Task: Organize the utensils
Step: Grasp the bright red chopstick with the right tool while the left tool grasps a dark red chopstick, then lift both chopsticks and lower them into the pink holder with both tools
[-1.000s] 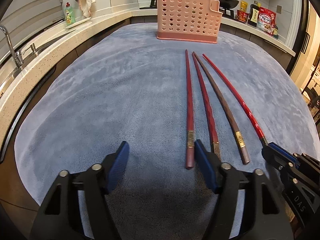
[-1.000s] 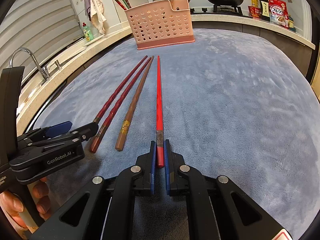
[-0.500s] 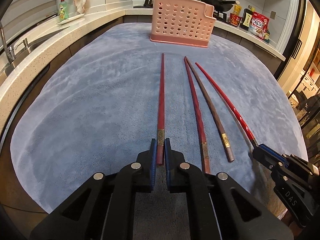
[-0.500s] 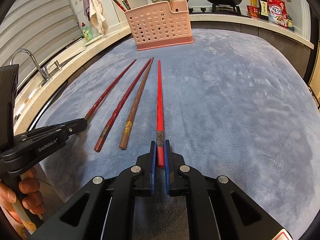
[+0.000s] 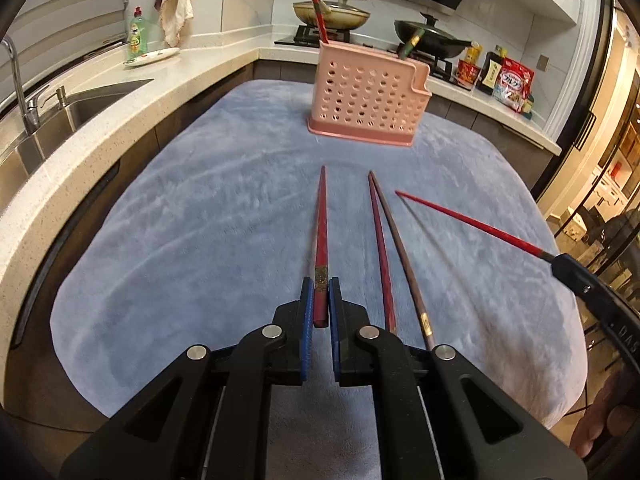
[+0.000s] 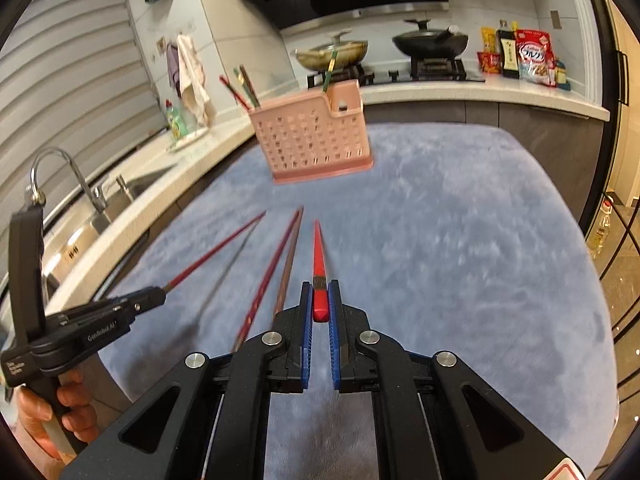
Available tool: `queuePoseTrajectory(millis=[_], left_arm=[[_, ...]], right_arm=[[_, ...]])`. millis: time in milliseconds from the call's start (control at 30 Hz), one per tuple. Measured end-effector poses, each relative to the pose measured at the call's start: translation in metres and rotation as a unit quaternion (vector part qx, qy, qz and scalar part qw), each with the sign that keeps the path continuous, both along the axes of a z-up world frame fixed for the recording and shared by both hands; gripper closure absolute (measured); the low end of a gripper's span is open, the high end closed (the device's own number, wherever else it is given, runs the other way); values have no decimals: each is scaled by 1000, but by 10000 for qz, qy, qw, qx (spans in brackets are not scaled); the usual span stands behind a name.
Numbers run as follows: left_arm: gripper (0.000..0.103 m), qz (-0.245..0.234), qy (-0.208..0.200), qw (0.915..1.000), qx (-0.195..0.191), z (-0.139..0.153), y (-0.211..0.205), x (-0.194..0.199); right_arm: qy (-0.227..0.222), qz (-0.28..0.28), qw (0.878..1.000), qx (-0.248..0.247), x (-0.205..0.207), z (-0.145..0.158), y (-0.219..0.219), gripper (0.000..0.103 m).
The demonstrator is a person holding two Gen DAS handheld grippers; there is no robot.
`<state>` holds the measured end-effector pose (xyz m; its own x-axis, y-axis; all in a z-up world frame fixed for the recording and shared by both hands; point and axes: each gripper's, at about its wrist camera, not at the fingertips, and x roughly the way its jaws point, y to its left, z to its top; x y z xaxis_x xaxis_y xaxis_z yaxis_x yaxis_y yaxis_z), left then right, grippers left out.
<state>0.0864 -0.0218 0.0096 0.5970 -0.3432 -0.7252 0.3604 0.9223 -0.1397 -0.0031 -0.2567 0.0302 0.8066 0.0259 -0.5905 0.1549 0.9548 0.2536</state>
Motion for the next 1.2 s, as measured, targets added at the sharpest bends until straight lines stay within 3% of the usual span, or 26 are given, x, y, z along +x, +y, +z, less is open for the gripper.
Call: queuePoseTrajectory(millis=[267, 833, 1200], left_arm=[[96, 156, -260, 9994, -150, 38, 6, 17], [96, 163, -656, 9973, -286, 92, -5, 54], [96, -51, -1217, 9922, -280, 148, -35, 86]], right_arm=[[-502, -65, 9987, -40, 11, 45, -18, 96], [-881, -9, 9961, -33, 36, 83, -38, 96], [-1069, 268, 9928, 474, 83, 123, -64, 96]])
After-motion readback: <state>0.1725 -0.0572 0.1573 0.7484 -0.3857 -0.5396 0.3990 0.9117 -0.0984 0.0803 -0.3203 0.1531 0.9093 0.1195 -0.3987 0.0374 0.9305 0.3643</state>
